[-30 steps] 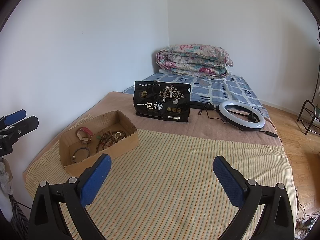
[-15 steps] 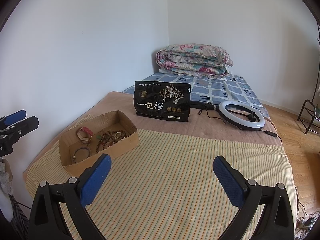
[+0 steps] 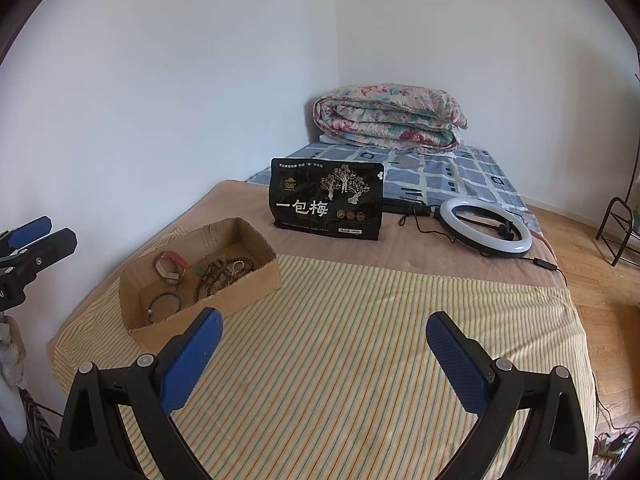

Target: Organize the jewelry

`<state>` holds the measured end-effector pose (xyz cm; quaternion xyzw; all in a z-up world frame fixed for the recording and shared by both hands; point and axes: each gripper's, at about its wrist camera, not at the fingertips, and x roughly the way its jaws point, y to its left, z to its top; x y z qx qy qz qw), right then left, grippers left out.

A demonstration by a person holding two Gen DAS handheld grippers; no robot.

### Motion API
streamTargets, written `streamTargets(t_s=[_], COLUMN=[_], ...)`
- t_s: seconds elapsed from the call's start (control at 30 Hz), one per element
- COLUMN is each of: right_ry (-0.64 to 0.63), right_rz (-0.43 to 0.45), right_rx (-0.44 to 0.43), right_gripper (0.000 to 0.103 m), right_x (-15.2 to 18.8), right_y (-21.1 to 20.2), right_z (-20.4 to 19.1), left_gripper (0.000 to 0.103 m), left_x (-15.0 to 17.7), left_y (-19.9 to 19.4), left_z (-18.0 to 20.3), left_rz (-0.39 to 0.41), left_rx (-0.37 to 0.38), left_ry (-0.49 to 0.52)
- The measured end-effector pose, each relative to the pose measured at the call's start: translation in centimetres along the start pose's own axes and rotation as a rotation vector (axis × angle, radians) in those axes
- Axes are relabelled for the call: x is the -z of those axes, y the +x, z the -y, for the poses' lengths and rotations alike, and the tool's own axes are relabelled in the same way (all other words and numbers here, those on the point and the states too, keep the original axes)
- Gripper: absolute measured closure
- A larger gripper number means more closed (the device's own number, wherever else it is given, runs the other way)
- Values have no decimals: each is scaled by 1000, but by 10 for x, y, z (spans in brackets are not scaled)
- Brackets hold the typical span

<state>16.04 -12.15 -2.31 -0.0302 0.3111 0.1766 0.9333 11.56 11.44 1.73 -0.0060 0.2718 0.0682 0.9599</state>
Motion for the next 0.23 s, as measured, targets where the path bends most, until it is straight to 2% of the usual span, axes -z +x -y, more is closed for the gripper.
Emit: streamTargets(t_s=[0.23], right_ry=[11], right_rz=[-2], right_rx=[1], right_gripper=[0], right_x=[-1], right_y=[1], right_z=[4], left_gripper=[4], left_x=[0], left_y=[-1], left_z=[-1], left_rz=[3], left_rx=[-5], left_ry=[-3])
